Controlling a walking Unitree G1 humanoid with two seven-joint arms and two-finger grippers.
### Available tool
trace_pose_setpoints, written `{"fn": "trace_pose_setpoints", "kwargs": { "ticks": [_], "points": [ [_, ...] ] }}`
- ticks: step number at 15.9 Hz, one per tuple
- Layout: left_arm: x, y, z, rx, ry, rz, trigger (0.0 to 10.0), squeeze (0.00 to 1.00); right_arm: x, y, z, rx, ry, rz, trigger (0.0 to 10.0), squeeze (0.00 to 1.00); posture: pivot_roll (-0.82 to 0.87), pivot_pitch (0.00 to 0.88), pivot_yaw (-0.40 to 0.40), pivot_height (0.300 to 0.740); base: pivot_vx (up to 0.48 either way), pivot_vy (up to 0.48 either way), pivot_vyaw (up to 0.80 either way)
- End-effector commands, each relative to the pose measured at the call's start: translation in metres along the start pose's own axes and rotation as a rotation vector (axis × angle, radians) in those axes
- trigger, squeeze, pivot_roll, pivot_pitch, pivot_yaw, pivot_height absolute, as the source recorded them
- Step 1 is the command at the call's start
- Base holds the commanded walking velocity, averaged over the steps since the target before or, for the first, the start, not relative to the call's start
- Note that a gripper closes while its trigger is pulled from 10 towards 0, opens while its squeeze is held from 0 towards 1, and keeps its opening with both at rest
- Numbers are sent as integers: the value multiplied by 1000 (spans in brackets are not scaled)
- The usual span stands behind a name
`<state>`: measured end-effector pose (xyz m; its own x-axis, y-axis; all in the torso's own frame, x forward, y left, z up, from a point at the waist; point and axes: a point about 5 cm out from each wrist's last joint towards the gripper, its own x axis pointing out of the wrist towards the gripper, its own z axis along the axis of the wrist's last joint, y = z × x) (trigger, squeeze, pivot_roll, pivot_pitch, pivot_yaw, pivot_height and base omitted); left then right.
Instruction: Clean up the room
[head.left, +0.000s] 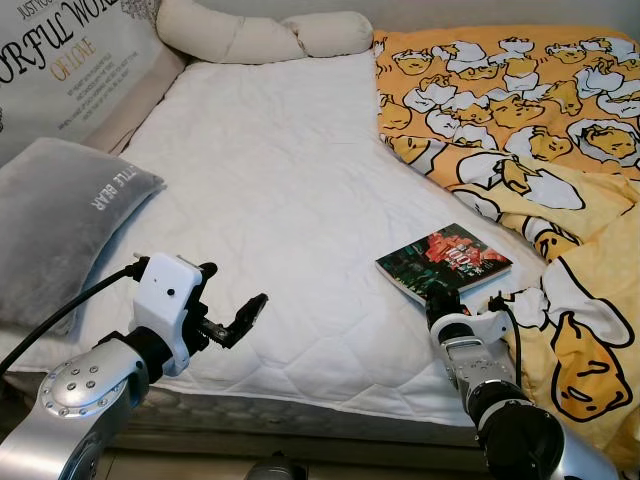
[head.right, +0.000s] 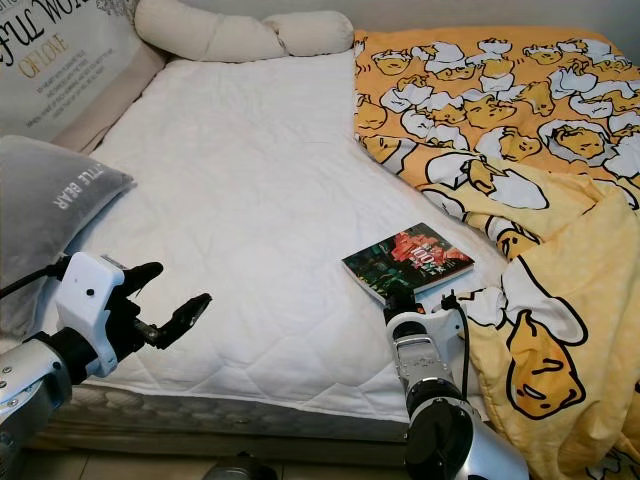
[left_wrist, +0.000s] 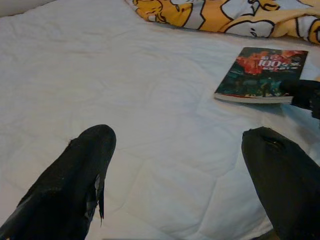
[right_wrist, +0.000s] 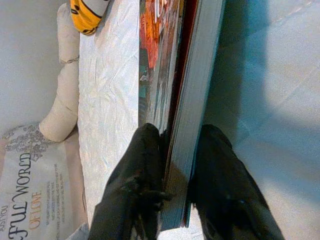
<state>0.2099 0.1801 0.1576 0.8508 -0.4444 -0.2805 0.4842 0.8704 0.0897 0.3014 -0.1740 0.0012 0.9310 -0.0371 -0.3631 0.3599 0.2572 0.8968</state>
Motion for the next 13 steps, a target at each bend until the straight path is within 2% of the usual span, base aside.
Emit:
{"fn": "trace_pose_setpoints", "kwargs": {
  "ticks": [1,3,8,9,12,13],
  "points": [
    [3,1,0,5,-4,12,10000,933,4,11,-2,7,5,31,0,0,356,0,47,740,0,0,0],
    [8,3,-1,-10,-12,27,10000,933,5,14,-2,-3,11,41,0,0,332,0,37,740,0,0,0],
    [28,11,-3,-76,-60,98,10000,933,7,19,-1,-112,78,85,0,0,249,0,12,740,0,0,0],
    [39,22,3,-122,-108,143,10000,941,9,31,-3,-250,164,197,0,0,213,0,0,740,0,0,0],
    [55,36,13,-222,-171,152,10000,1000,9,54,-2,-382,267,430,0,0,159,0,6,740,0,0,0],
    [65,40,21,-309,-207,97,10000,1000,5,67,3,-444,319,573,0,0,135,0,14,740,0,0,0]
  ]
}}
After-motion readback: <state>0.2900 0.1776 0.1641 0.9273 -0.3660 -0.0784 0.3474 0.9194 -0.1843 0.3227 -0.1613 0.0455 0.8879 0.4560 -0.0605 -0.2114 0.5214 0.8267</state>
